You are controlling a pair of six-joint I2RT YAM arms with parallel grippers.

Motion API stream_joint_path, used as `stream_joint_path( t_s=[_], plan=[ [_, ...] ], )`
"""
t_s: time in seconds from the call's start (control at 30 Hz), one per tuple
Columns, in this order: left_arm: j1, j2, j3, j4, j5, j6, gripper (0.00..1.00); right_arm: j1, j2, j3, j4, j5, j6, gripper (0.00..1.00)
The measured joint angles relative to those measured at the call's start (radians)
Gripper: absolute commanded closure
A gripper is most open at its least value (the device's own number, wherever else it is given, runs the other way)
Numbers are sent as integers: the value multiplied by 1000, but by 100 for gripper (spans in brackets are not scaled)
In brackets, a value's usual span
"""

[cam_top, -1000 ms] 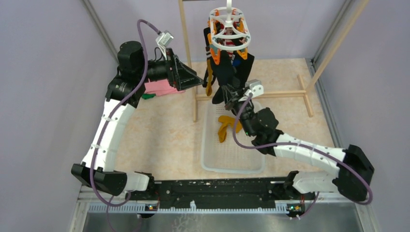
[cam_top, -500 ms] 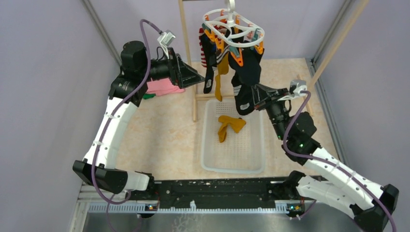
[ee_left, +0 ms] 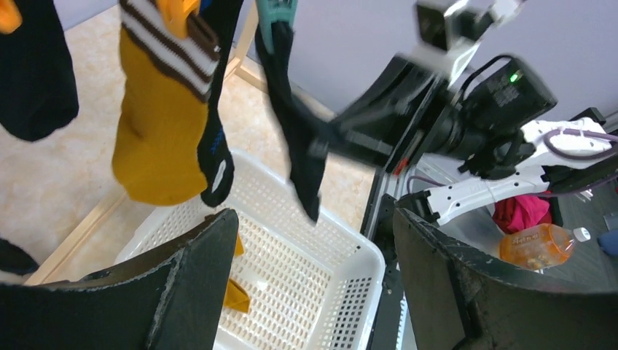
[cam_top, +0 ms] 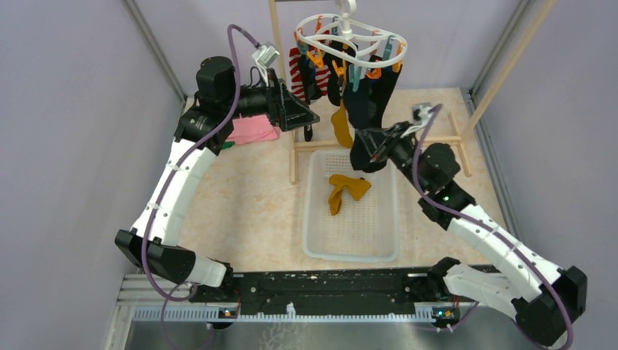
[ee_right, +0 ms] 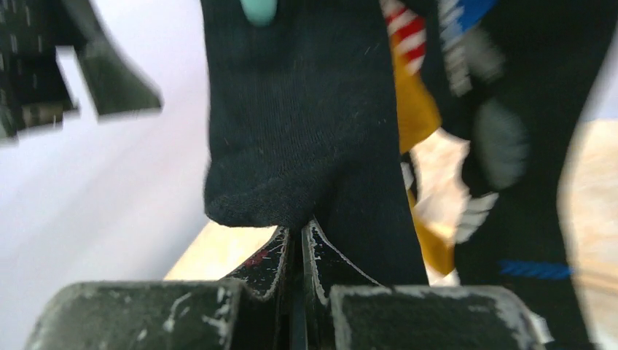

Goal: Remove the socks clipped to the hanger

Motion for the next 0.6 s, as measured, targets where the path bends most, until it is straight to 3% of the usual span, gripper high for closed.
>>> stream_joint_path(
  t_s=[0.2,0.6],
  plan=[
    [-58,85,100,-4,-35,2,15,150,126,8,-4,-65,-1,100],
    [-111,218,279,28,-76,-28,10,162,156,38,33,-75,0,100]
  ],
)
